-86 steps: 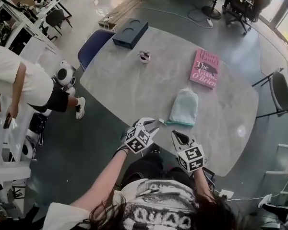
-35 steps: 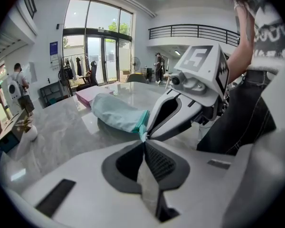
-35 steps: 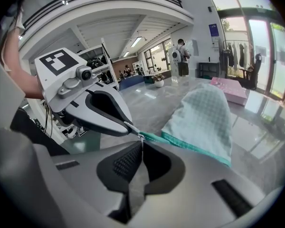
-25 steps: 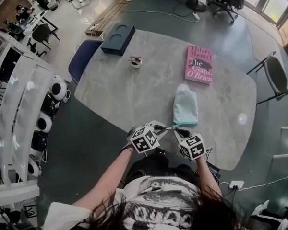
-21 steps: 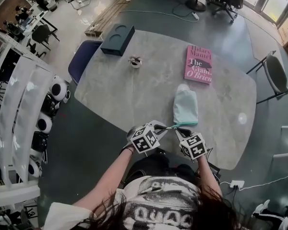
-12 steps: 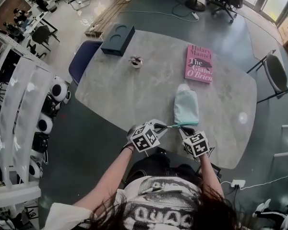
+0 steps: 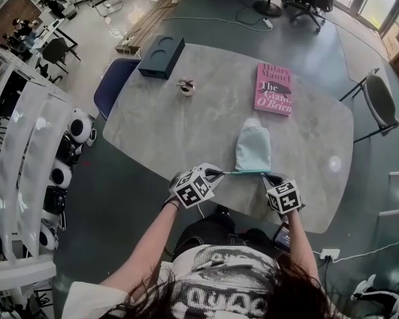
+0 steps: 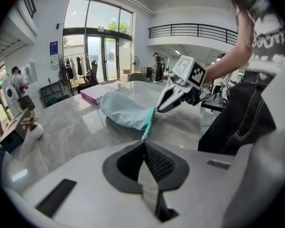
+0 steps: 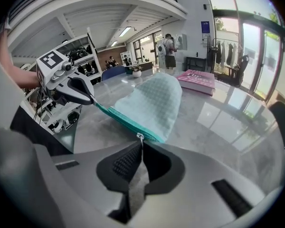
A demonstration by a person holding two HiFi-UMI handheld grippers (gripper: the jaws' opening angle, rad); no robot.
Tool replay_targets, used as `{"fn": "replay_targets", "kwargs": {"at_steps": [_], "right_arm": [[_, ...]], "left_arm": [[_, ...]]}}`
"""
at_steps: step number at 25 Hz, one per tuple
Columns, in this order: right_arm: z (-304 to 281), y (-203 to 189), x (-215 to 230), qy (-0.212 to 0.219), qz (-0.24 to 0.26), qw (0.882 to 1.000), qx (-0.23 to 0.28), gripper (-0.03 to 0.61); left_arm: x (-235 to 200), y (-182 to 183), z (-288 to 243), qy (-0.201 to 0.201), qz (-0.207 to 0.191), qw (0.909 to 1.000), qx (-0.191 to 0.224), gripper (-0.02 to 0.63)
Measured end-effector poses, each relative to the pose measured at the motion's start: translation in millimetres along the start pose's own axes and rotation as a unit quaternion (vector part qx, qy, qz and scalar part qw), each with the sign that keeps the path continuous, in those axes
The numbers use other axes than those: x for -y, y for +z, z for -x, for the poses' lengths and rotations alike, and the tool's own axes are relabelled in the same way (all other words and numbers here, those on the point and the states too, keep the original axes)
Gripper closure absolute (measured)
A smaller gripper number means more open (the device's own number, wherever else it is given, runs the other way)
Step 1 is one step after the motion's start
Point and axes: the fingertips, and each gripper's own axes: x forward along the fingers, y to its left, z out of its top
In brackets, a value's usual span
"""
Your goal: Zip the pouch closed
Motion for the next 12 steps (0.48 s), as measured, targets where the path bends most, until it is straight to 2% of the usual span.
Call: {"fn": "replay_targets", "kwargs": {"at_steps": [6, 12], "right_arm": [[6, -8, 15, -0.008, -0.006, 1.000, -0.003, 0.565], [2, -12, 13, -0.021, -0.011, 1.000, -0.003, 0.566]], "left_arm": [[0, -9, -4, -0.007, 0.001, 1.0000, -0.004, 0.601], [5, -18, -13, -0.003, 0.013, 0.9992, -0.036, 0.600]]}}
